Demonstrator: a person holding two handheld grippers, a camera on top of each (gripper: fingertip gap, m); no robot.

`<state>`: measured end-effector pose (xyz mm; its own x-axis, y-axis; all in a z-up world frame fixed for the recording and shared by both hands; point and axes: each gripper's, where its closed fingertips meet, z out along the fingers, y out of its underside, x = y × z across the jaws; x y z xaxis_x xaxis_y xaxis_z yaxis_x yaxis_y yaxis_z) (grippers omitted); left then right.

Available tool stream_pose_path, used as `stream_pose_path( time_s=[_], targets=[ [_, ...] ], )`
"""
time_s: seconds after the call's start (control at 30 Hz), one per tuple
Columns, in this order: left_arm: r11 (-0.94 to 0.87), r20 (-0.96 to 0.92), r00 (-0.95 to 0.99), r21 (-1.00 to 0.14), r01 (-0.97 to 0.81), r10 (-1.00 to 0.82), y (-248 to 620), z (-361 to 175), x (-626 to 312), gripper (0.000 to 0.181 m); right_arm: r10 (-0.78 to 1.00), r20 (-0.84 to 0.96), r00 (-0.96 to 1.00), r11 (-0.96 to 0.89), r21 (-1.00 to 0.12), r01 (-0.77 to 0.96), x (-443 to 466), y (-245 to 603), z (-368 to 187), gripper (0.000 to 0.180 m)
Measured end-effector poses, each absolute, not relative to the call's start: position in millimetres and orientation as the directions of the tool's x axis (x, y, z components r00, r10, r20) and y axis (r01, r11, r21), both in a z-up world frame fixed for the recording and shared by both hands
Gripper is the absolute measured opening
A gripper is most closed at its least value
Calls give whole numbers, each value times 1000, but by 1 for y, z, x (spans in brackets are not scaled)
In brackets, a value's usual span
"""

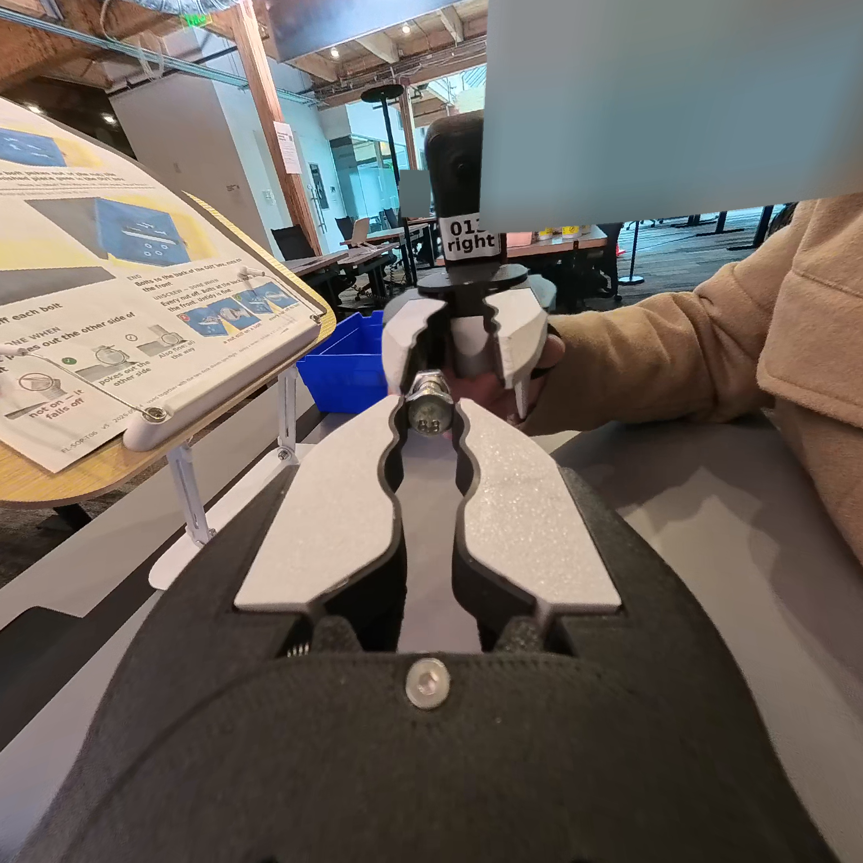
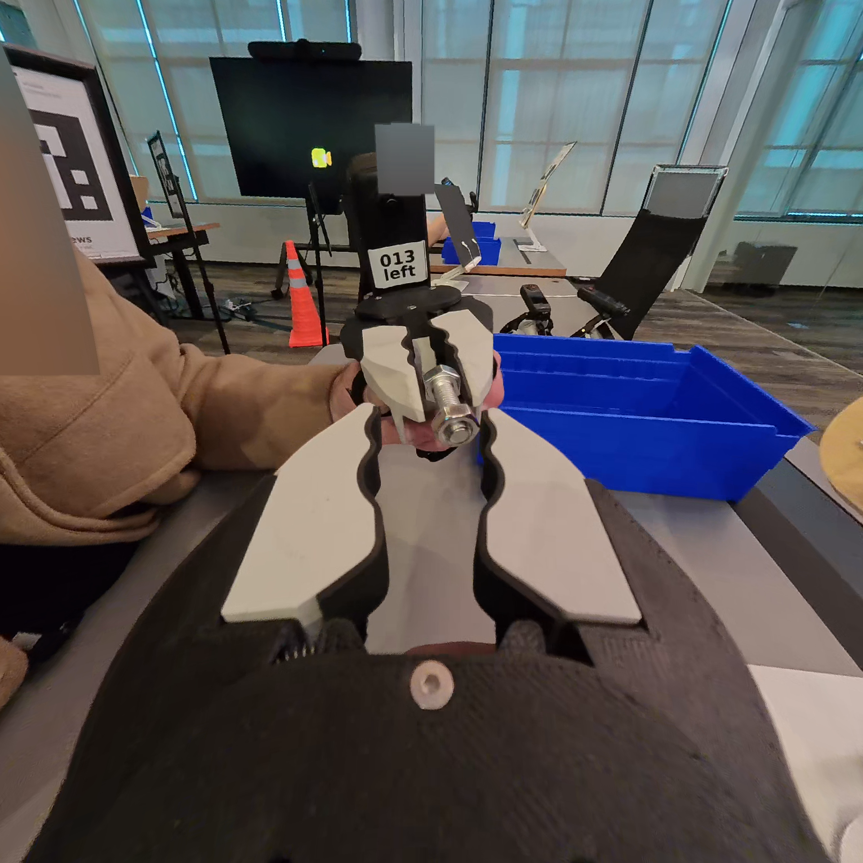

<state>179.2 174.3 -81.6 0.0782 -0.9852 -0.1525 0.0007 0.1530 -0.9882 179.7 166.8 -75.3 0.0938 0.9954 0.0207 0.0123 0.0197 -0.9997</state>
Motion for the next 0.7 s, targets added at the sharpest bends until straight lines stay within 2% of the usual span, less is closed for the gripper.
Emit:
stream_pose_path(
  time_s=[0.1, 0.13, 0.17, 0.37, 0.6, 0.63, 0.7],
  targets=[
    [150, -150, 81, -989, -9, -985, 175, -83, 179, 17, 997, 29, 76, 30, -999, -14, 180, 162, -70, 36],
    [147, -149, 102, -989, -24, -984, 179, -85, 179, 17, 999, 38, 26, 39, -999, -32, 182, 154, -66, 23],
    [140, -143, 121, -989, -37, -982, 183, -86, 178, 17, 998, 51, -36, 49, -998, -46, 183, 143, -63, 19],
    [121, -121, 91, -993, 2, -988, 180, -83, 176, 17, 991, 25, 135, 27, -999, -18, 188, 175, -67, 43],
    [117, -116, 85, -993, 3, -990, 179, -84, 178, 17, 994, 18, 104, 17, -1000, 9, 179, 170, -77, 43],
    [114, -114, 78, -993, 5, -990, 178, -84, 178, 17, 995, 25, 96, 26, -1000, -6, 180, 168, -74, 40],
    [118, -118, 98, -993, -8, -988, 181, -85, 178, 17, 999, 51, 18, 53, -996, -72, 186, 154, -63, 16]
  ],
)
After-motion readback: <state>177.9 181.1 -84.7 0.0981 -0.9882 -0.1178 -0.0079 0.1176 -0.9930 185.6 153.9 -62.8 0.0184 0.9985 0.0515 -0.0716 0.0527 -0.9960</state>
